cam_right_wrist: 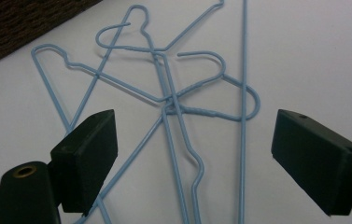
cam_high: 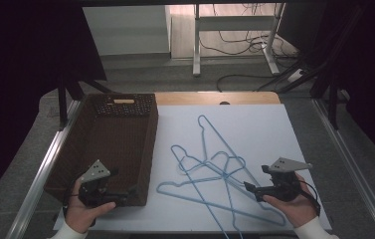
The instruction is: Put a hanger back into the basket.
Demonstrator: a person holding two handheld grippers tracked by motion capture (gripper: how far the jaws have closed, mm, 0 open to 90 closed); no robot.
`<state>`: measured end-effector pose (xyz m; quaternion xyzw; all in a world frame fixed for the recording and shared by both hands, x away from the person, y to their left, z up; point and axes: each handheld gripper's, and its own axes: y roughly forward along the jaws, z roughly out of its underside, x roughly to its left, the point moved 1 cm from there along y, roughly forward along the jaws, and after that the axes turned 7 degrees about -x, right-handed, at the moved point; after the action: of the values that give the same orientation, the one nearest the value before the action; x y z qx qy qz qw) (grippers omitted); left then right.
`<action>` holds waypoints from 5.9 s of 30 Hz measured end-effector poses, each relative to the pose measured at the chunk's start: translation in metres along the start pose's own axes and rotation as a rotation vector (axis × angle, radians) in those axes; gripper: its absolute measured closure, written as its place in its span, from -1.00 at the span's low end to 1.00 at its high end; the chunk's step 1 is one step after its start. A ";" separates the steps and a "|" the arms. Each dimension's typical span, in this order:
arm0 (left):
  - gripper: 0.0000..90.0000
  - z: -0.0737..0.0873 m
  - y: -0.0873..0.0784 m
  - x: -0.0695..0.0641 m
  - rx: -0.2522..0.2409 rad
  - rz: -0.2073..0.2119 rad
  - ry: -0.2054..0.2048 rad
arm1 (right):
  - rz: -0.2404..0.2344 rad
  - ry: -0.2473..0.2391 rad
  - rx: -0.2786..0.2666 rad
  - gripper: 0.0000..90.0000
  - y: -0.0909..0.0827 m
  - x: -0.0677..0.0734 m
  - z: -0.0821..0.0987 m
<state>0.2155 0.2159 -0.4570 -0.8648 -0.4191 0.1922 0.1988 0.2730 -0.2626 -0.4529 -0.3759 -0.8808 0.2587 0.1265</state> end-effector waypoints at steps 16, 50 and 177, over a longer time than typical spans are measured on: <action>-0.81 -0.002 0.000 0.000 0.001 0.007 0.006 | -0.052 -0.041 0.150 -0.50 0.057 -0.001 -0.031; -0.81 -0.002 0.003 0.001 0.006 0.016 0.001 | -0.018 -0.197 0.410 0.34 0.161 0.009 -0.039; 0.93 -0.081 0.132 -0.109 0.082 0.406 0.452 | -0.525 0.012 0.059 0.51 0.035 -0.023 -0.055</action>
<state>0.2786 0.0388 -0.4373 -0.9430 -0.1745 0.0477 0.2793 0.3324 -0.2393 -0.4269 -0.1319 -0.9394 0.2405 0.2055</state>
